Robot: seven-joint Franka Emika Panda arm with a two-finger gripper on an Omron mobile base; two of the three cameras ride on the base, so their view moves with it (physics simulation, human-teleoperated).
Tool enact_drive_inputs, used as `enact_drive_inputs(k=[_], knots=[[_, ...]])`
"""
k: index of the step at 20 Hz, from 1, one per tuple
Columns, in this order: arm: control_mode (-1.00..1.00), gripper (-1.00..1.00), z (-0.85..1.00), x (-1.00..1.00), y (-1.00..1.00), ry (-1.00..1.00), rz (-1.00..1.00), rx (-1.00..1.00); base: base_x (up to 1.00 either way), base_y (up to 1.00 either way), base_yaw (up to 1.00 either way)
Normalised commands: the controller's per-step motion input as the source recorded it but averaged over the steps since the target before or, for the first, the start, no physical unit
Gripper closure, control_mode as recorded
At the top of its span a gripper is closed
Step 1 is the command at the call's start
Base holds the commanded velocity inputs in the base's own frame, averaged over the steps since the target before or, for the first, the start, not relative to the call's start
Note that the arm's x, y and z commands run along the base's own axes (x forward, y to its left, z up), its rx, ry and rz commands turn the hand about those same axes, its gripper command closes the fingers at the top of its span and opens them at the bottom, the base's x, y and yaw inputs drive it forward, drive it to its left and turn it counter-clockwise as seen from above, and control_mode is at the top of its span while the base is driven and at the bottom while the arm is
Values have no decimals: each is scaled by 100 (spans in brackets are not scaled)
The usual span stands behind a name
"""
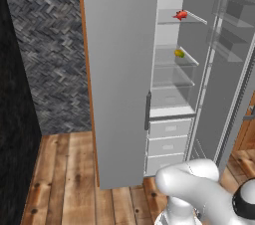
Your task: Pick up the frozen fish from the freezer, place it on any shelf in the fridge, and close the fridge and freezer doors when done.
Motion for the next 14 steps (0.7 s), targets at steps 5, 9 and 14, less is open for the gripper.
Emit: enact_drive_inputs(k=[5, 9, 14], knots=[[-100, -100, 0, 23, -55, 0, 0, 15, 0, 0, 0], [-100, -100, -17, 0, -21, 0, 8, 29, 0, 0, 0], [-100, -100, -37, 10, 4, 0, 0, 21, 0, 0, 0]])
